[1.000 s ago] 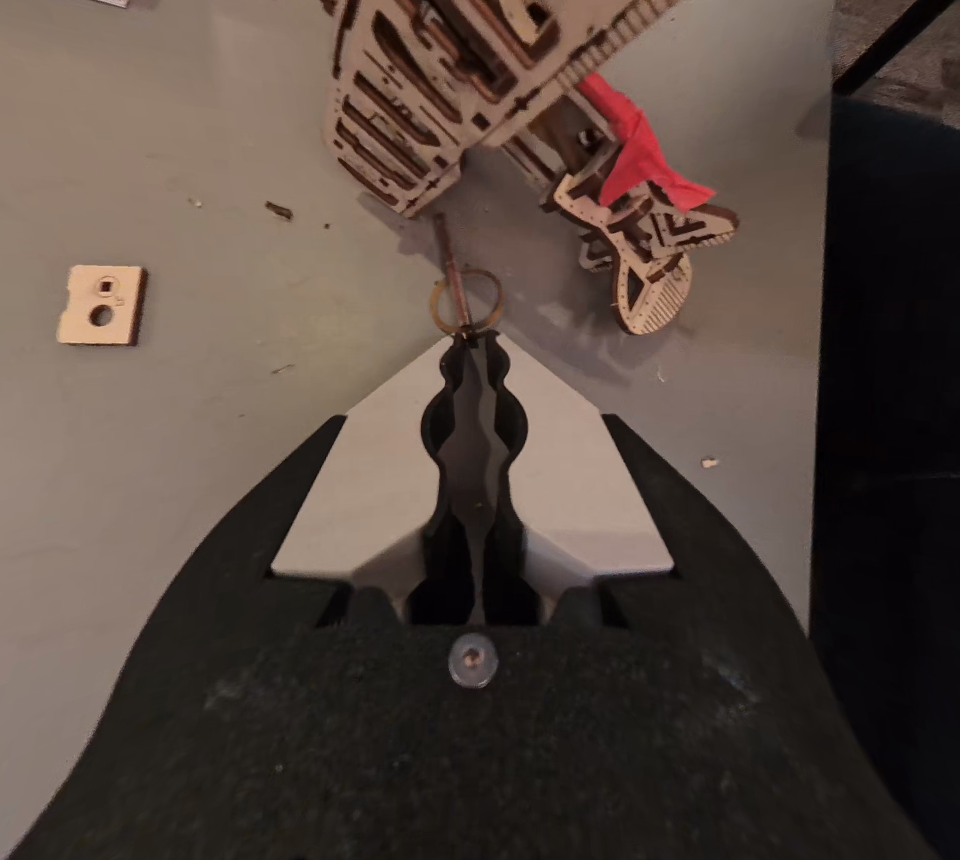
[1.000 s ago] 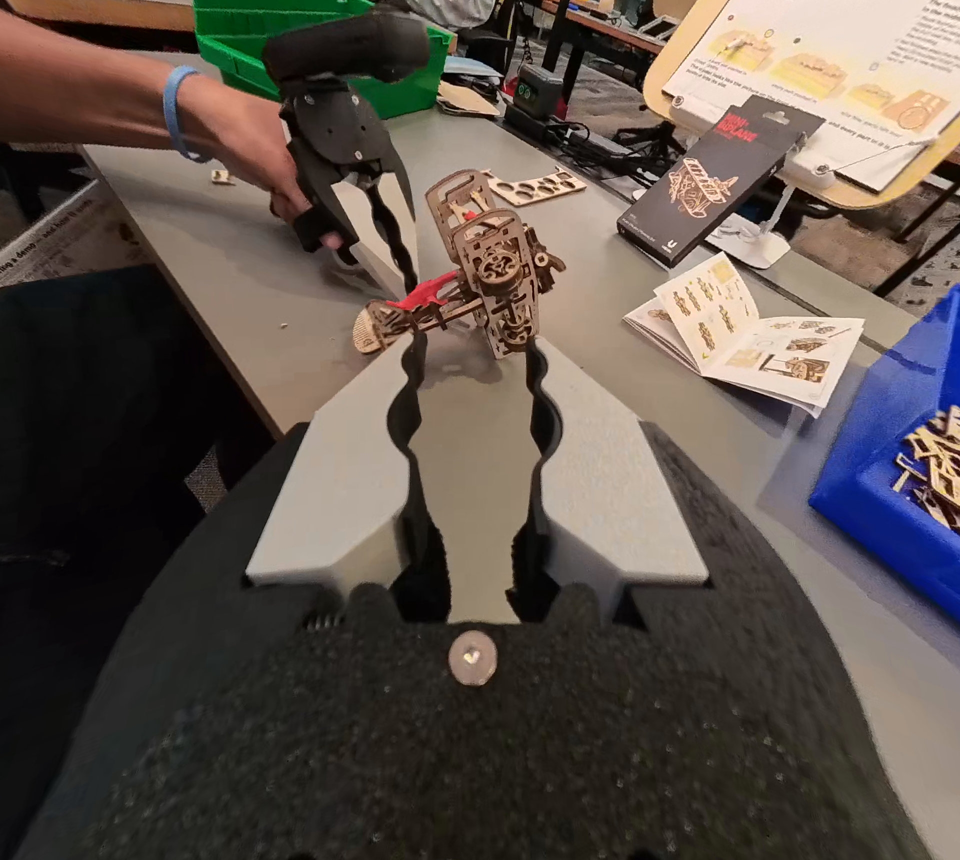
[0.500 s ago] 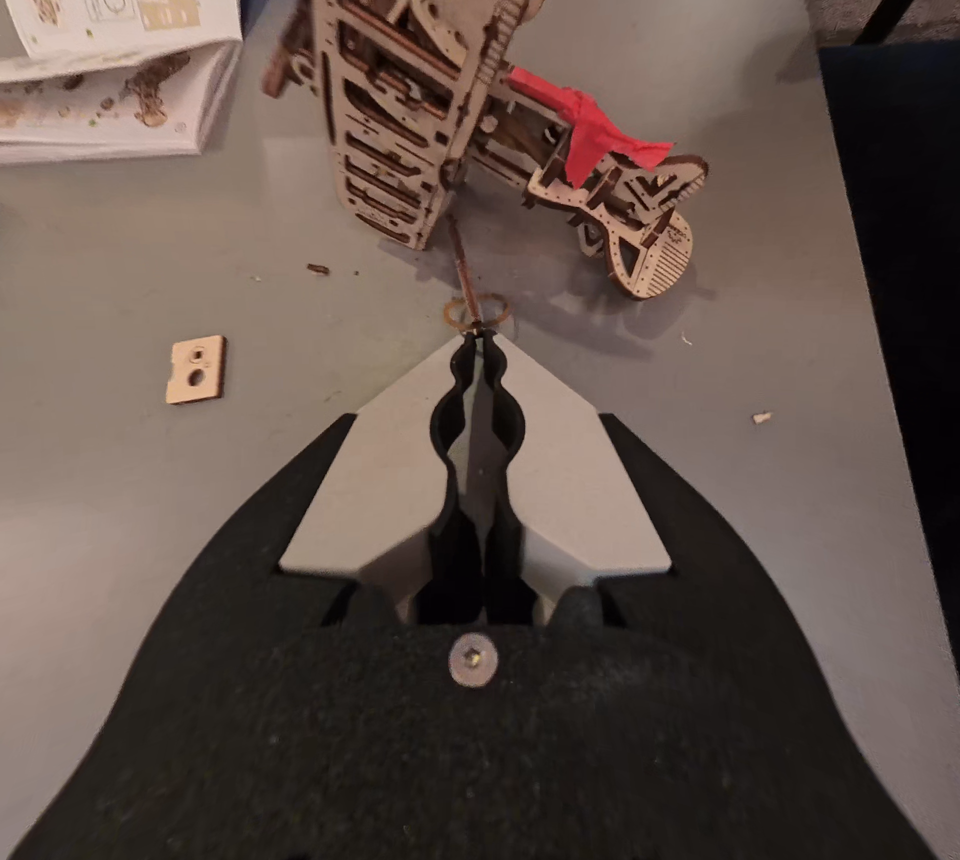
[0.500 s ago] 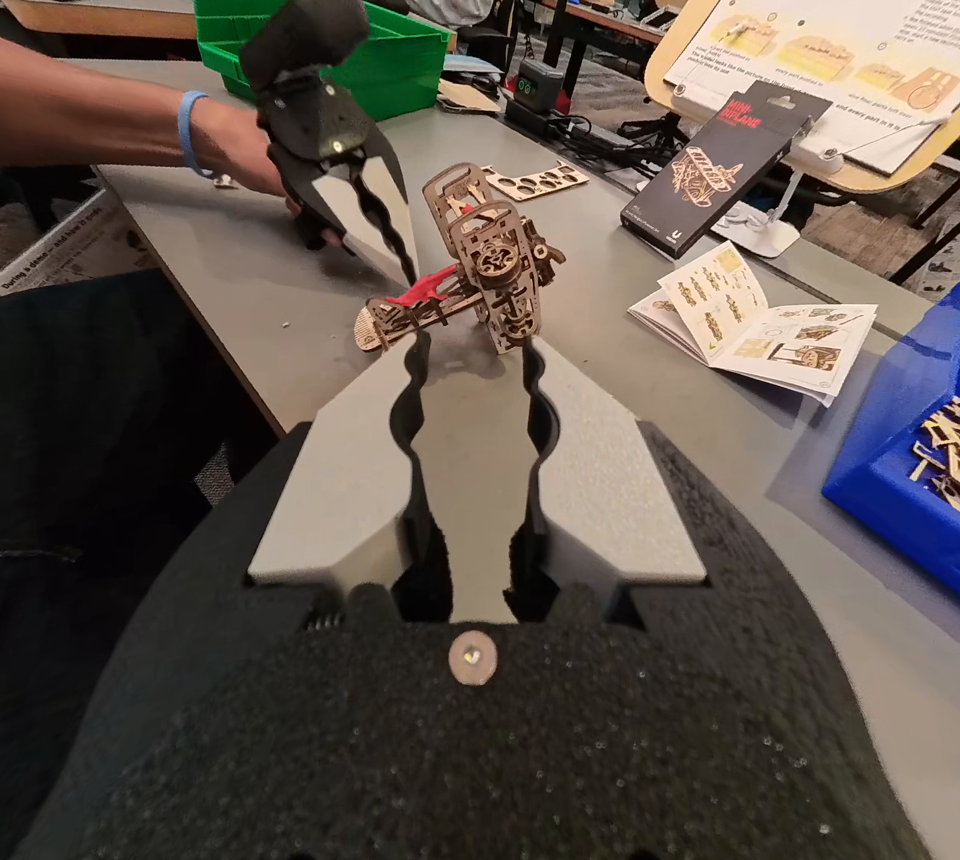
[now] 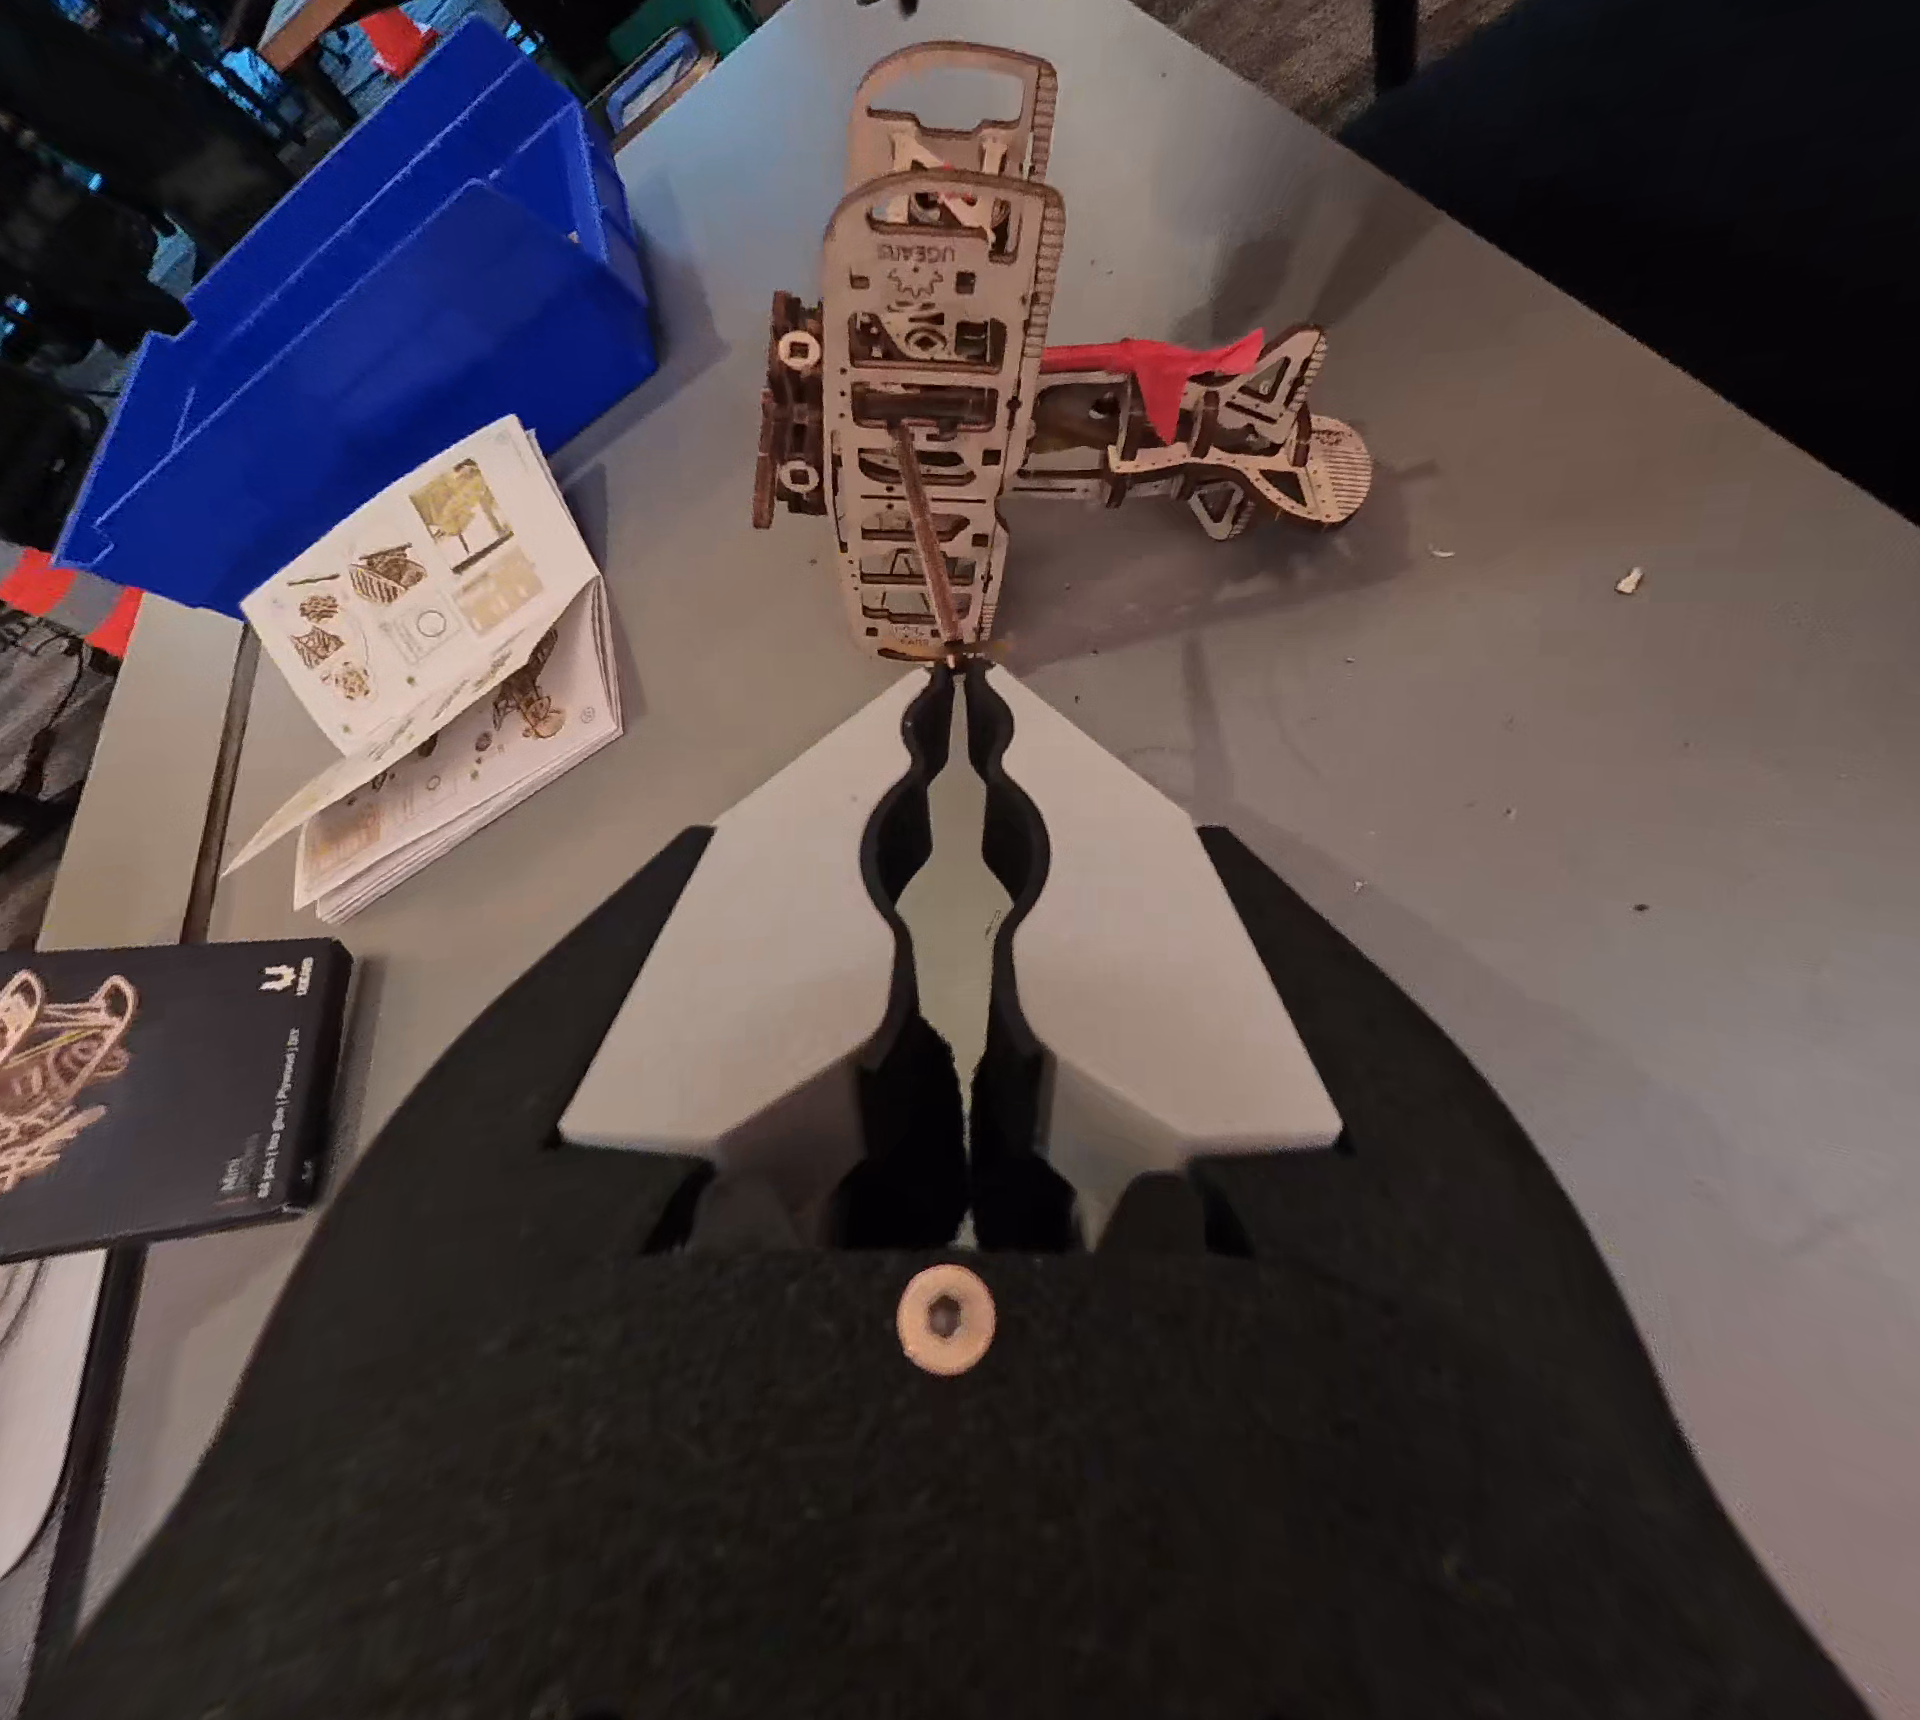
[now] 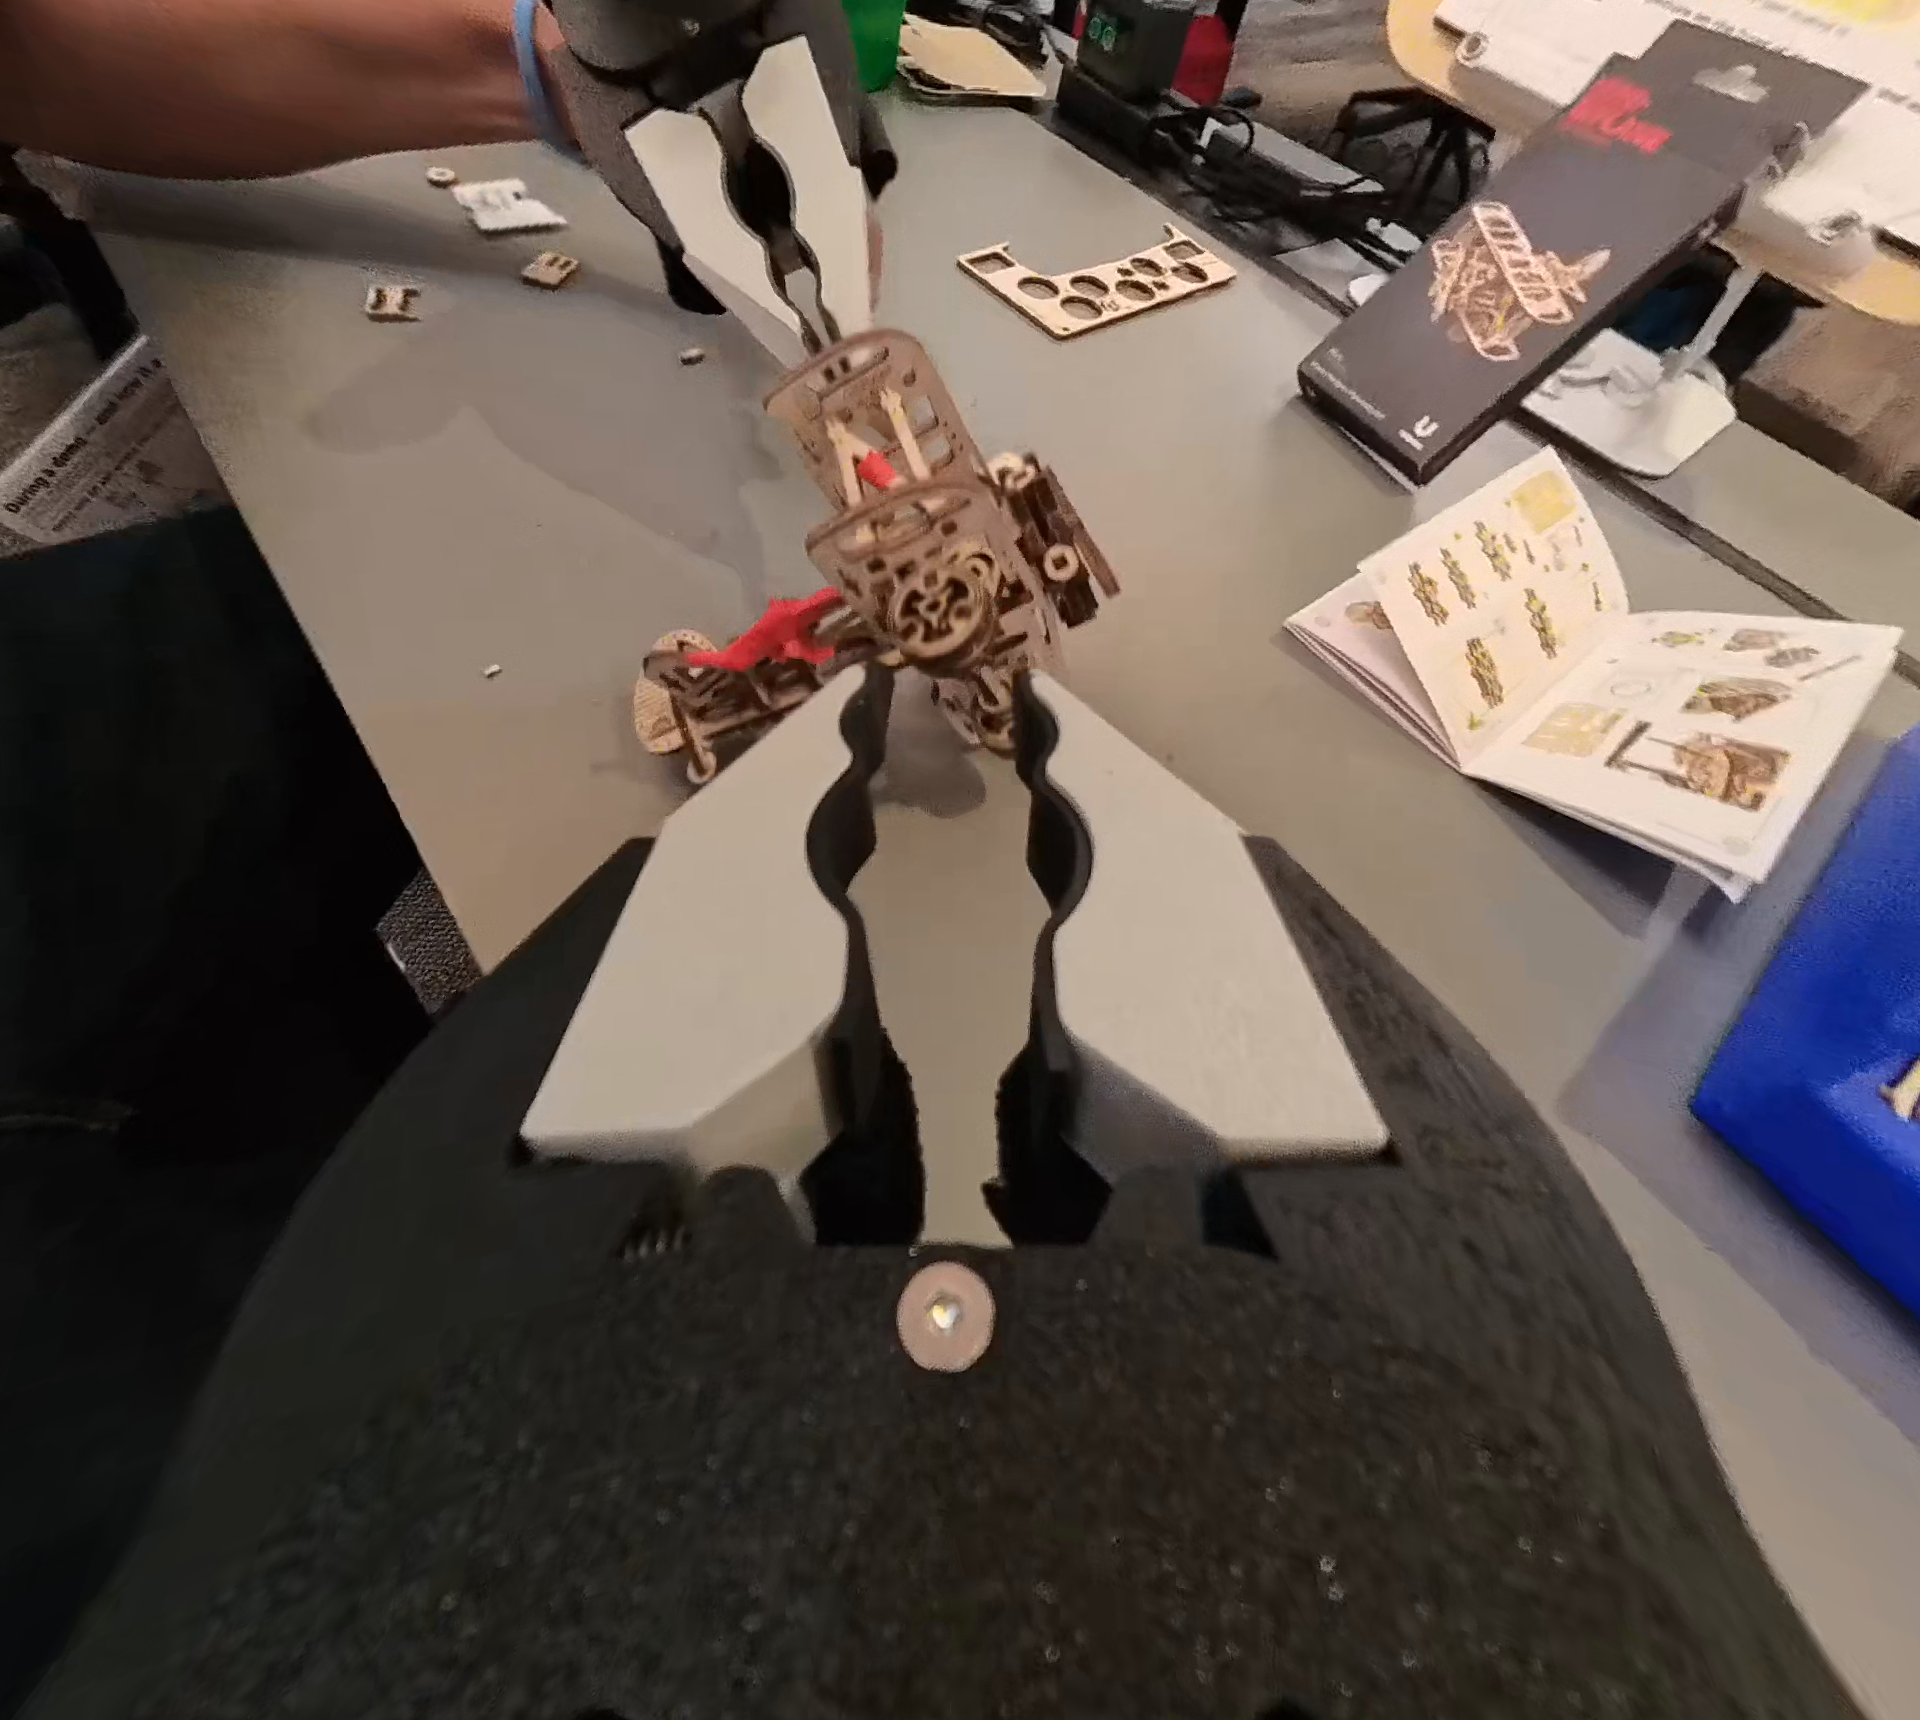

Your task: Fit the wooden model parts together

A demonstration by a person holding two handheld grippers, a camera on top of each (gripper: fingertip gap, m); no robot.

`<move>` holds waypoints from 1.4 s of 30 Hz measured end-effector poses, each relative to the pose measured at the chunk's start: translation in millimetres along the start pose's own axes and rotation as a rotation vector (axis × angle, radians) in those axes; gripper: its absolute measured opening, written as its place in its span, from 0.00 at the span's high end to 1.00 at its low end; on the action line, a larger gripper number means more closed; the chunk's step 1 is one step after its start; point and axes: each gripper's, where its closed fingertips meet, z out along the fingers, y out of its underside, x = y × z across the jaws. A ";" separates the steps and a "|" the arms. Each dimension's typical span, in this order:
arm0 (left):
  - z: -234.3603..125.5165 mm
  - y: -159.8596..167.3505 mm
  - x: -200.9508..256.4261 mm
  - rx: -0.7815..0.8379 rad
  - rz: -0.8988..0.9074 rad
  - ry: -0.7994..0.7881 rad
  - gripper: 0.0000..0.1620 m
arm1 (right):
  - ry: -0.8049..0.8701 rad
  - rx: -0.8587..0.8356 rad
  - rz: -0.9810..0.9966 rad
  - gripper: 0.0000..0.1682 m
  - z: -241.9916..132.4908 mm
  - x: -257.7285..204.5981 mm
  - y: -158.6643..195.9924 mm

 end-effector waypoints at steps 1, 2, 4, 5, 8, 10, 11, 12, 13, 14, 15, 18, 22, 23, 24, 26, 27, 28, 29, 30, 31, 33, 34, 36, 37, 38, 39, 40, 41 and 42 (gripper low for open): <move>-0.9 -0.4 0.2 0.010 0.004 0.010 1.00 | -0.016 0.000 -0.010 0.87 5.6 -0.7 -2.8; -1.8 -2.1 2.2 0.027 0.004 0.028 1.00 | -0.034 0.004 -0.022 0.87 10.6 -2.3 -5.6; -1.0 -3.7 5.1 0.042 0.005 0.050 1.00 | -0.052 0.014 -0.053 0.87 17.9 -3.3 -9.0; 0.3 -3.3 6.1 0.038 0.017 0.056 1.00 | -0.057 0.017 -0.072 0.88 20.7 -3.5 -9.2; 2.6 -3.5 5.4 0.029 0.035 0.062 1.00 | -0.083 0.030 -0.109 0.90 26.3 -8.1 -8.0; 1.4 -5.8 2.9 0.039 0.025 0.062 1.00 | -0.088 0.026 -0.122 0.90 28.0 -9.6 -5.7; 1.2 -6.2 2.7 0.038 0.023 0.066 1.00 | -0.088 0.028 -0.125 0.90 28.1 -10.1 -5.1; 1.3 -5.8 1.7 0.031 0.034 0.060 1.00 | -0.087 0.032 -0.126 0.90 28.1 -9.9 -5.1; 1.5 -5.9 1.8 0.027 0.045 0.062 1.00 | -0.089 0.042 -0.127 0.90 27.8 -10.0 -5.9; 1.7 -7.5 1.6 0.031 0.045 0.066 1.00 | -0.091 0.055 -0.127 0.90 27.6 -10.0 -7.5; 2.3 -9.0 0.1 0.036 0.045 0.065 1.00 | -0.092 0.064 -0.128 0.90 27.8 -9.9 -8.6; 5.5 -12.4 -3.0 0.044 0.051 0.072 1.00 | -0.094 0.078 -0.135 0.91 29.7 -9.0 -11.2; 10.0 -17.8 -1.3 0.068 0.059 0.112 1.00 | -0.109 0.069 -0.174 0.92 34.0 -8.3 -11.4; 11.2 -18.5 -1.5 0.072 0.060 0.118 1.00 | -0.114 0.069 -0.190 0.92 34.9 -7.8 -11.1; 12.2 -19.1 -2.3 0.076 0.067 0.122 1.00 | -0.126 0.068 -0.201 0.92 35.9 -7.9 -10.3; 13.5 -21.2 -2.6 0.088 0.071 0.138 1.00 | -0.148 0.073 -0.208 0.92 37.5 -7.4 -8.6; 14.0 -22.6 -2.7 0.095 0.074 0.145 1.00 | -0.152 0.088 -0.209 0.93 37.7 -6.6 -9.7; 14.8 -23.1 -2.5 0.096 0.078 0.154 1.00 | -0.160 0.104 -0.206 0.93 37.9 -6.8 -11.3; 15.6 -23.5 -3.0 0.097 0.086 0.156 1.00 | -0.169 0.112 -0.204 0.93 38.7 -7.2 -11.9; 16.5 -24.0 -2.7 0.098 0.090 0.163 1.00 | -0.179 0.115 -0.204 0.93 39.7 -8.6 -12.0; 17.4 -24.2 -2.1 0.098 0.095 0.172 1.00 | -0.182 0.113 -0.208 0.93 41.1 -9.3 -11.2; 19.3 -24.8 -2.0 0.099 0.107 0.183 1.00 | -0.174 0.093 -0.223 0.93 44.1 -8.5 -6.8; 20.0 -25.2 -2.4 0.099 0.114 0.186 1.00 | -0.173 0.093 -0.228 0.93 44.9 -8.7 -5.8; 20.9 -26.2 -4.1 0.097 0.130 0.193 1.00 | -0.164 0.107 -0.235 0.94 45.8 -8.1 -6.6; 21.3 -27.1 -4.9 0.098 0.135 0.199 1.00 | -0.163 0.110 -0.238 0.94 46.2 -8.2 -6.8; 21.9 -28.1 -6.0 0.101 0.138 0.206 1.00 | -0.162 0.109 -0.242 0.94 46.6 -8.2 -6.8; 22.5 -29.2 -6.2 0.105 0.136 0.217 1.00 | -0.162 0.108 -0.248 0.94 46.8 -8.3 -6.9; 23.0 -30.7 -5.7 0.112 0.134 0.233 1.00 | -0.159 0.106 -0.257 0.94 47.0 -8.2 -7.0; 23.7 -32.3 -4.9 0.119 0.127 0.249 1.00 | -0.153 0.105 -0.268 0.94 47.2 -7.8 -7.1; 24.5 -33.9 -4.5 0.129 0.121 0.262 1.00 | -0.147 0.103 -0.278 0.95 47.5 -7.4 -7.0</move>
